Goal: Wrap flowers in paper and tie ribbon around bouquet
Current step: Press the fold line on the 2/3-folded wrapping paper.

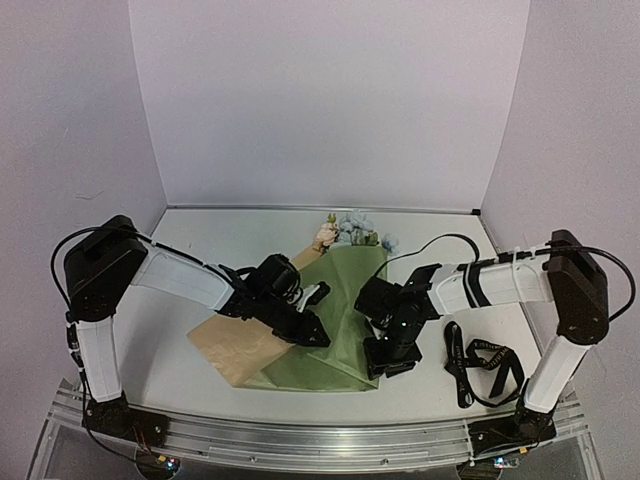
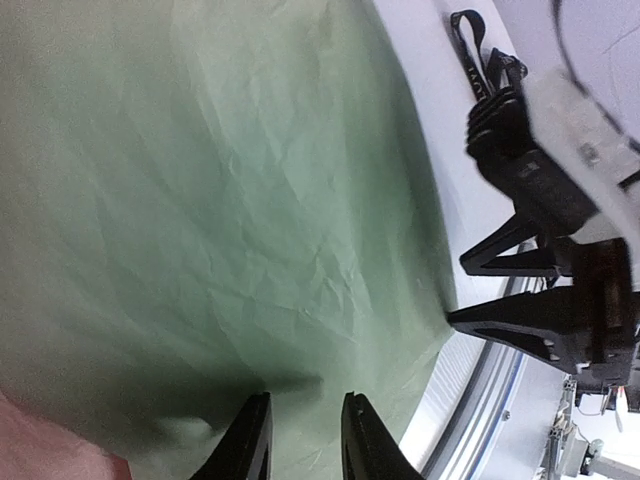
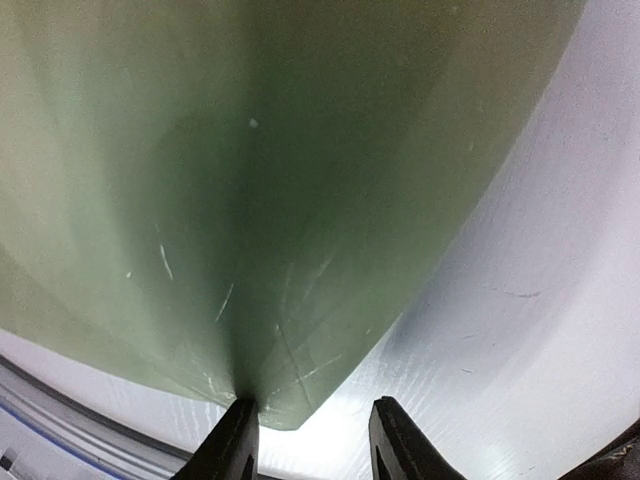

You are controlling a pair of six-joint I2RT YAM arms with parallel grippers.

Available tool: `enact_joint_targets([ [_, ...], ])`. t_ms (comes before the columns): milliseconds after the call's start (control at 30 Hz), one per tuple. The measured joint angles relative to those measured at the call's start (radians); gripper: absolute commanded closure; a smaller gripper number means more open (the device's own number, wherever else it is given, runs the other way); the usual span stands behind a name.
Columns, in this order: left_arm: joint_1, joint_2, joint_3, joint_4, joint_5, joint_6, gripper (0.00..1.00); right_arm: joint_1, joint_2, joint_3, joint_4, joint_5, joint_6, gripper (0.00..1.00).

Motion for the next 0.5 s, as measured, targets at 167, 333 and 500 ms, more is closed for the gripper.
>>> enact_joint_targets([
  [167, 0.000, 0.020, 0.000, -0.016, -0.016, -0.008, 0.78, -0.051, -0.074, -0.029, 0.026, -0.080, -0.005, 0.58],
  [333, 0.000, 0.035, -0.001, -0.045, -0.037, -0.007, 0.80, -0.112, -0.141, -0.044, 0.062, -0.157, 0.002, 0.67],
  [500, 0.000, 0.039, 0.000, -0.055, -0.042, -0.007, 0.80, -0.152, -0.140, -0.045, 0.148, -0.231, 0.040, 0.77],
])
